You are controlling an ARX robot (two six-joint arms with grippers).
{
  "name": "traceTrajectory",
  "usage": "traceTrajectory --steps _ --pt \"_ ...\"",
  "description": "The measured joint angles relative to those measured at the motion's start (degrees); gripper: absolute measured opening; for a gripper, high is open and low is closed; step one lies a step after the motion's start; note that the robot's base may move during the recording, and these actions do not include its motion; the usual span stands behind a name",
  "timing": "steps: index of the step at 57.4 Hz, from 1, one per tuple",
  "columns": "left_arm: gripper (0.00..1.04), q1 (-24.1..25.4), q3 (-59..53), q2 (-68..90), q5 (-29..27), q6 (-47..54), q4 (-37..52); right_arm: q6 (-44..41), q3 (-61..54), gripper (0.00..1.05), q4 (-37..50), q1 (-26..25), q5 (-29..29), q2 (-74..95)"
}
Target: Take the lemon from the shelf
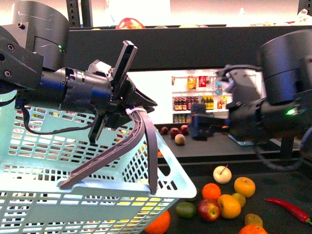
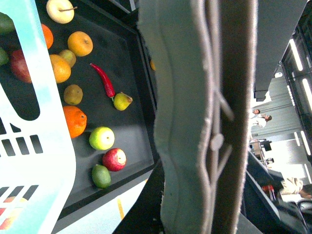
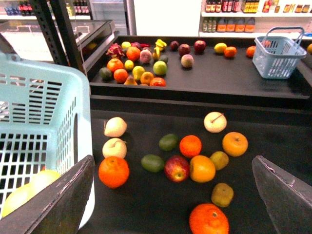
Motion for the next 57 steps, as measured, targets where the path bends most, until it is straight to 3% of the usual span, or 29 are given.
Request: traceTrajectory --steps 8,13,23,31,41,57 --pt "0.08 0.0 0.0 0.0 0.0 0.0 0.0 -0.6 -10.7 0.97 -4.0 -0.4 0.2 -14.1" --pt "0.08 0.0 0.0 0.0 0.0 0.0 0.0 -0.5 -16.3 0.94 -5.5 -0.4 3.9 -23.0" --pt "0.08 0.0 0.0 0.0 0.0 0.0 0.0 -0.4 -27.6 0.67 -10.2 -5.1 1.4 -41.4" --pt "0.08 0.0 0.0 0.1 0.0 0.0 0.0 -0.3 -36.9 0.34 -18.1 -5.8 0.9 -59.9" --pt "0.08 0.0 0.0 0.1 0.0 0.0 0.0 -0.3 -40.5 0.04 -18.1 -5.9 0.9 -64.0" --pt "0.08 0.0 0.0 0.1 0.0 0.0 0.0 -0.2 -44.0 0.03 -21.1 -5.9 0.9 -70.3"
